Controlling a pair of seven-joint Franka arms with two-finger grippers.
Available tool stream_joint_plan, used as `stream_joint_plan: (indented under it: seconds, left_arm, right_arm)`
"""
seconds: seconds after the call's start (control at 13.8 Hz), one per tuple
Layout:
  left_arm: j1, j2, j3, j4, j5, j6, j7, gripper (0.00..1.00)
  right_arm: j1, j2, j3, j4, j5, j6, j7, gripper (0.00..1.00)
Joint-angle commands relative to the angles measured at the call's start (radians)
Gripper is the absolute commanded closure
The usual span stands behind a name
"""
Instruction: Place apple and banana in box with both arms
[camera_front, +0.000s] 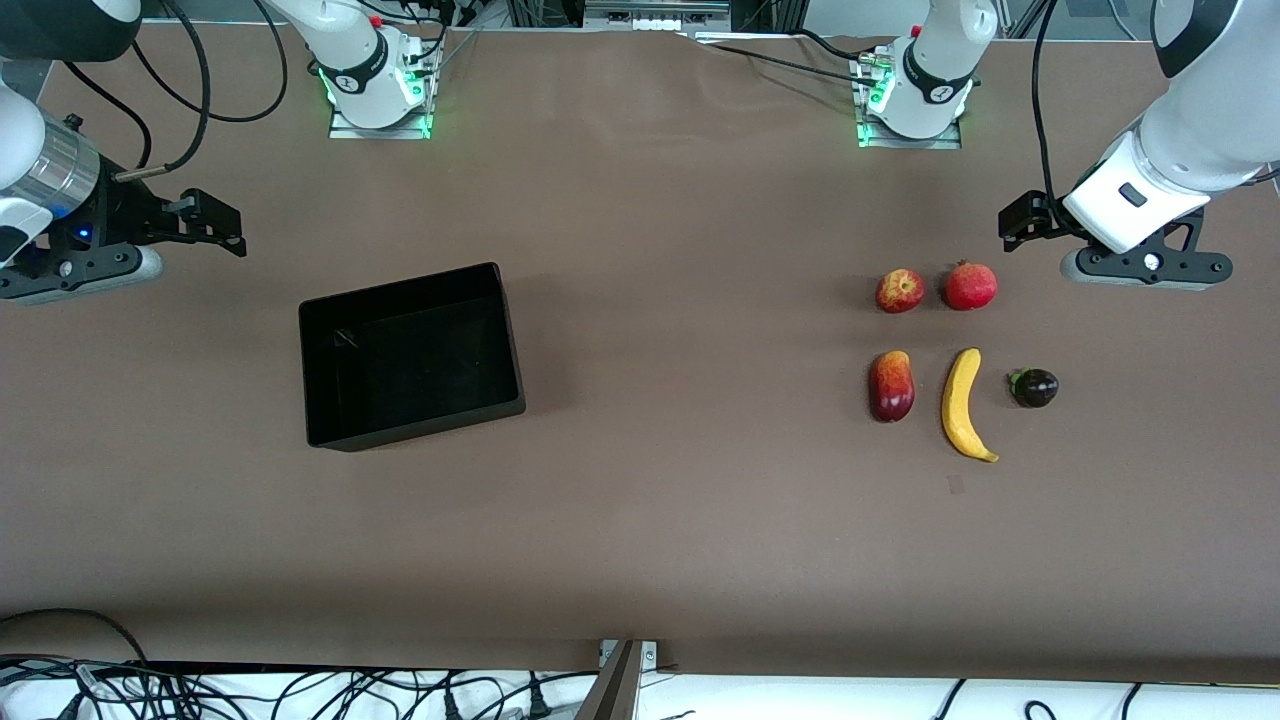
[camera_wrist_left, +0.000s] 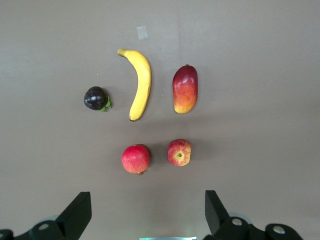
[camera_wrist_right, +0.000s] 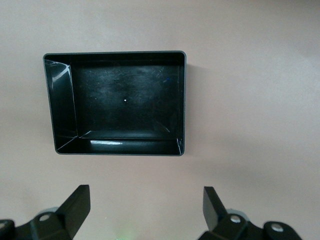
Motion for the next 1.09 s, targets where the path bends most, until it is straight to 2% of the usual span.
stream_joint_plan:
  seconds: [0.0,0.36,0.51,0.58,0.73,0.8,1.02]
  left_arm:
    - [0.000,0.003,0.000,0.009,-0.016,-0.015,-0.005,0.00]
    - [0.003,0.026,0.000,0.008,-0.018,-0.052,-0.002,0.00]
    - [-0.005,0.093,0.000,0.008,-0.016,-0.068,0.009,0.00]
    - [-0.009,0.131,0.000,0.008,-0.019,-0.128,0.012,0.00]
    - [-0.014,0.190,-0.003,-0.024,-0.022,-0.121,0.006,0.00]
    - [-0.014,0.195,-0.008,-0.073,-0.022,-0.069,0.006,0.00]
    - [-0.014,0.100,-0.020,-0.366,-0.021,0.242,0.000,0.00]
  right_arm:
    - [0.007,-0.007,-0.008,-0.095,-0.011,0.095,-0.005,0.00]
    - [0.007,0.051,-0.011,-0.324,-0.021,0.411,-0.011,0.00]
    - [0.001,0.125,-0.022,-0.339,-0.021,0.483,-0.019,0.00]
    - [-0.007,0.162,-0.029,-0.342,-0.021,0.527,-0.043,0.00]
    - [-0.042,0.225,-0.031,-0.371,-0.017,0.641,-0.102,0.00]
    - [-0.043,0.248,-0.037,-0.393,-0.012,0.698,-0.106,0.00]
    - [-0.046,0.296,-0.037,-0.433,0.002,0.795,-0.099,0.03]
